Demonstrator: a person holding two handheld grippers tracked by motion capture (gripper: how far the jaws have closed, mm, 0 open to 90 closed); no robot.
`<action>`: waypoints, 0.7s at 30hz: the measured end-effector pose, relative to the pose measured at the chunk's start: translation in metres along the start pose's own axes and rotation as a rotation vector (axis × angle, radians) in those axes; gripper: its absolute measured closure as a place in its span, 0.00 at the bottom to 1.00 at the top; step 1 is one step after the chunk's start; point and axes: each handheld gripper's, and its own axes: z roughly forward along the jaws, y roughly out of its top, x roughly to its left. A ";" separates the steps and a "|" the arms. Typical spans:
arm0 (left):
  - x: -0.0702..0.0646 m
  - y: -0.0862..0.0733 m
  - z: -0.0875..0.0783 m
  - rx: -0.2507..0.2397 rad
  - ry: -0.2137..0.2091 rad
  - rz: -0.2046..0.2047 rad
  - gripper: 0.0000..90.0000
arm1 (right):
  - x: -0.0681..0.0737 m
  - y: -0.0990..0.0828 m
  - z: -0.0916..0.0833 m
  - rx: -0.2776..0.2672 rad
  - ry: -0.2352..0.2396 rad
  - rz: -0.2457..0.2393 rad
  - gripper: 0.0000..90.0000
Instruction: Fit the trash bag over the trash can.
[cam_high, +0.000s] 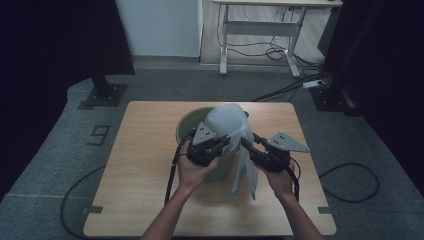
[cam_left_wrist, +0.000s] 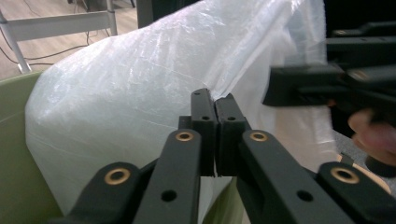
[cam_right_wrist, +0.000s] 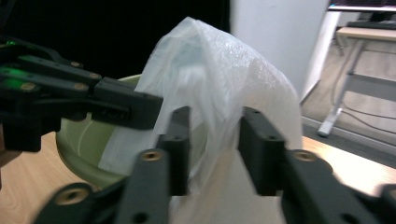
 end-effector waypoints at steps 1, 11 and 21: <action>0.001 0.000 -0.001 -0.001 0.000 -0.005 0.99 | 0.003 -0.003 -0.003 -0.006 -0.027 -0.001 0.55; 0.017 -0.002 -0.014 -0.002 0.019 -0.055 1.00 | 0.017 -0.066 -0.019 0.037 -0.054 0.053 0.36; 0.019 -0.003 -0.014 -0.003 0.026 -0.061 1.00 | 0.031 -0.094 0.008 0.099 -0.030 0.077 0.29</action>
